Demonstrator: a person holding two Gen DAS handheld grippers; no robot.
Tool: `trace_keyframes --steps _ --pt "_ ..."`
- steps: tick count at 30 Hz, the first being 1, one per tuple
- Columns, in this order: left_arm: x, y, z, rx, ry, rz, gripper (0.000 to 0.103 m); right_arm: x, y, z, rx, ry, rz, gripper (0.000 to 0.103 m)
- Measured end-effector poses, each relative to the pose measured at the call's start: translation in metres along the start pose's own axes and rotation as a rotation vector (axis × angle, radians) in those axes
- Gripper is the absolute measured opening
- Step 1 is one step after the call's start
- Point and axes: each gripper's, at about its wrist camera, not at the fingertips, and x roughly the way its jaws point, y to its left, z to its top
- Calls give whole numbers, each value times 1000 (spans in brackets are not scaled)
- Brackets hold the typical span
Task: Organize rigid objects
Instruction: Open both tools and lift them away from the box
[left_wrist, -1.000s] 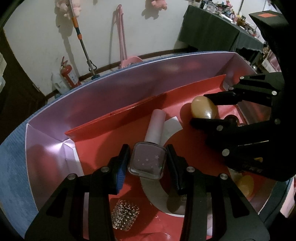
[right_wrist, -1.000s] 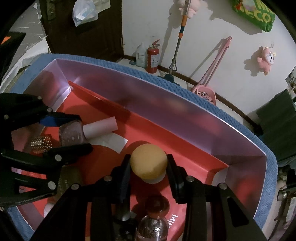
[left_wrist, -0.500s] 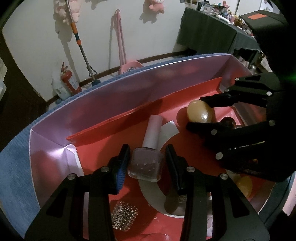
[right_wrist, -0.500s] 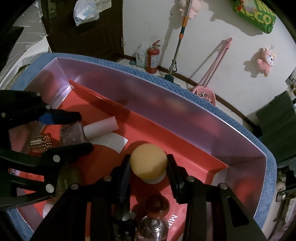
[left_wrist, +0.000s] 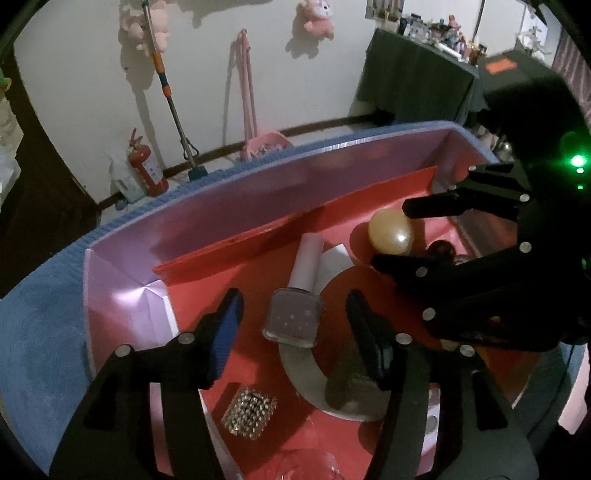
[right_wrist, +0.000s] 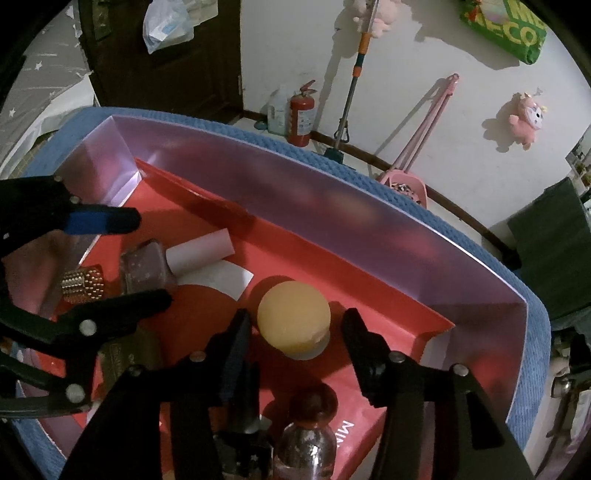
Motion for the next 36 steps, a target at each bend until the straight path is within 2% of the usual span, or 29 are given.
trace_keyframes --steps 4,8,16,19,22,23,28,32,36 --pt "-24 1 -1 -23 -58 4 64 -16 -4 -4 24 -31 -5 65" --pt "-51 -2 -9 -43 -122 8 68 -42 -9 -9 51 -79 -9 70" --pt "-108 -21 -33 -58 -256 19 83 -116 -6 -31 94 -218 -41 91" --pt "-132 -33 -50 -43 -320 35 84 -146 1 -45 99 -287 -71 100" --pt "-153 -42 -67 -33 -387 55 90 -174 11 -66 109 -355 -88 103" --pt "-159 -48 -75 -31 -426 74 95 -179 15 -72 112 -372 -97 103" --pt "-174 -58 -107 -58 -537 138 97 -208 29 -111 152 -492 -147 103" --pt "-164 -56 -125 -127 -572 158 99 -206 34 -138 190 -548 -168 103" --pt "-137 -53 -130 -165 -552 170 99 -186 40 -160 220 -592 -210 103"
